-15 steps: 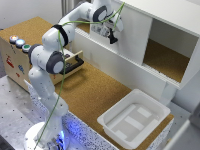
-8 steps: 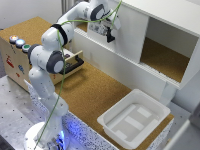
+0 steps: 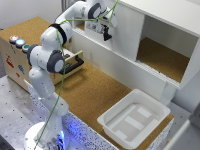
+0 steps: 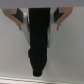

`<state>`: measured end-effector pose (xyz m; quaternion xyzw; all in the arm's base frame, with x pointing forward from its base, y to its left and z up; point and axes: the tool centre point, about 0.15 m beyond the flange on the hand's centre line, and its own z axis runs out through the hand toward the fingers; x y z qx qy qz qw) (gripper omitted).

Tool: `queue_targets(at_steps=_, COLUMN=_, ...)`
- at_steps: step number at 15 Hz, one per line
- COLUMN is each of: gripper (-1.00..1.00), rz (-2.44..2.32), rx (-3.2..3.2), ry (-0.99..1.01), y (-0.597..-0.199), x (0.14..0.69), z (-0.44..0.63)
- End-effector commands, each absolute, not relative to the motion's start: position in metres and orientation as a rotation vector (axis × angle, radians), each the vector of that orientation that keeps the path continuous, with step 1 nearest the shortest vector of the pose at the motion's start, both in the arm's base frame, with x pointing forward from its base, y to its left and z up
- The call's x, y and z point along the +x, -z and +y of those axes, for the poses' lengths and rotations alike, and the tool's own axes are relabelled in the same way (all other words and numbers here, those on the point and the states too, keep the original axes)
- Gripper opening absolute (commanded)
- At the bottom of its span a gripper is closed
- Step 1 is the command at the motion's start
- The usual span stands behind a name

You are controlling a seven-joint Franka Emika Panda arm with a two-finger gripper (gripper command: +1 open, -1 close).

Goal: Push the door to the left side

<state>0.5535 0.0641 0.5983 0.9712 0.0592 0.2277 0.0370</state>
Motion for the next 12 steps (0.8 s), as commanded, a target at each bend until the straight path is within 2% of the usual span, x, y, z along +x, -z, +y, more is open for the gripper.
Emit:
queue_targets(at_steps=1, gripper=-1.00, rz=0.261, rx=2.861, ry=-0.733, y=-0.567, x=0.608, z=0.102)
queue_targets(at_steps=12, gripper=-1.00, rz=0.449, rx=2.833, ry=-0.786, y=-0.571, x=0.606, z=0.150)
